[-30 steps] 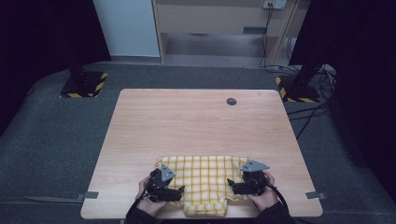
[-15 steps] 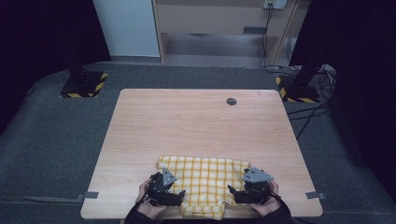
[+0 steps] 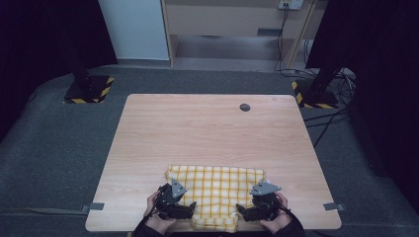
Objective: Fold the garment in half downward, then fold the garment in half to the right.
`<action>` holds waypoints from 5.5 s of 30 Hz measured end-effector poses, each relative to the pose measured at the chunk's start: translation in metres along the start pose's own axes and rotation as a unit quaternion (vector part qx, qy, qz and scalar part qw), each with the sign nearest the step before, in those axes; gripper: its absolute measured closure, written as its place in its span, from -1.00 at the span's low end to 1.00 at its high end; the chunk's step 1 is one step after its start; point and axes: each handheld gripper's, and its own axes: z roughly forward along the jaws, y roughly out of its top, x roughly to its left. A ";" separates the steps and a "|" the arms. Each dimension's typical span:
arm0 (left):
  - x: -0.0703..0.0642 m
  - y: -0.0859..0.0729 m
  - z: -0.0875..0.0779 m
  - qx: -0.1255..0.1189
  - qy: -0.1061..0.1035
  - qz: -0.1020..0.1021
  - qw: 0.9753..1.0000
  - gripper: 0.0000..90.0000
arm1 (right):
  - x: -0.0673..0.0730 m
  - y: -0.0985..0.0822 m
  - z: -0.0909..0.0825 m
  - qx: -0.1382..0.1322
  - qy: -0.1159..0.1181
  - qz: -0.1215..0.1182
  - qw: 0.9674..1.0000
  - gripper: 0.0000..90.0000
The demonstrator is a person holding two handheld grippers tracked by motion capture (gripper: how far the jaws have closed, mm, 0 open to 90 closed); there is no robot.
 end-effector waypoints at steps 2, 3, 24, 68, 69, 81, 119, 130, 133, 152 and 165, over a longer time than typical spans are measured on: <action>0.001 0.001 0.002 -0.004 0.000 0.000 1.000 -0.75 | -0.005 0.001 0.003 -0.008 0.000 -0.001 1.000 -0.76; 0.002 0.002 0.003 -0.006 0.000 0.000 1.000 -0.75 | -0.008 0.003 0.005 -0.010 0.000 -0.001 1.000 -0.76; 0.075 -0.001 -0.063 -0.095 -0.029 -0.114 0.988 -0.73 | -0.046 0.013 -0.026 -0.091 -0.021 0.049 0.994 -0.78; 0.114 0.009 -0.053 -0.087 -0.046 -0.157 0.983 -0.76 | -0.027 0.042 -0.038 -0.100 -0.006 0.019 0.995 -0.81; 0.115 0.010 -0.053 -0.086 -0.047 -0.158 0.983 -0.76 | -0.025 0.043 -0.037 -0.099 -0.004 0.017 0.995 -0.81; 0.119 0.020 -0.047 -0.083 -0.046 -0.155 0.983 -0.80 | -0.007 0.055 -0.029 -0.096 0.009 0.000 0.995 -0.81; 0.111 0.030 -0.026 -0.064 -0.053 -0.135 0.987 -0.80 | 0.051 0.077 0.005 -0.070 0.058 -0.050 0.995 -0.79; 0.114 0.032 -0.022 -0.066 -0.056 -0.137 0.987 -0.79 | 0.064 0.081 0.009 -0.069 0.071 -0.059 0.993 -0.78; 0.114 0.033 -0.021 -0.066 -0.057 -0.139 0.986 -0.78 | 0.068 0.081 0.010 -0.068 0.072 -0.061 0.993 -0.78; 0.111 0.044 -0.014 -0.067 -0.060 -0.131 0.987 -0.77 | 0.092 0.088 0.018 -0.067 0.089 -0.075 0.991 -0.76; 0.108 0.048 -0.011 -0.061 -0.061 -0.127 0.988 -0.77 | 0.112 0.094 0.027 -0.062 0.103 -0.084 0.989 -0.75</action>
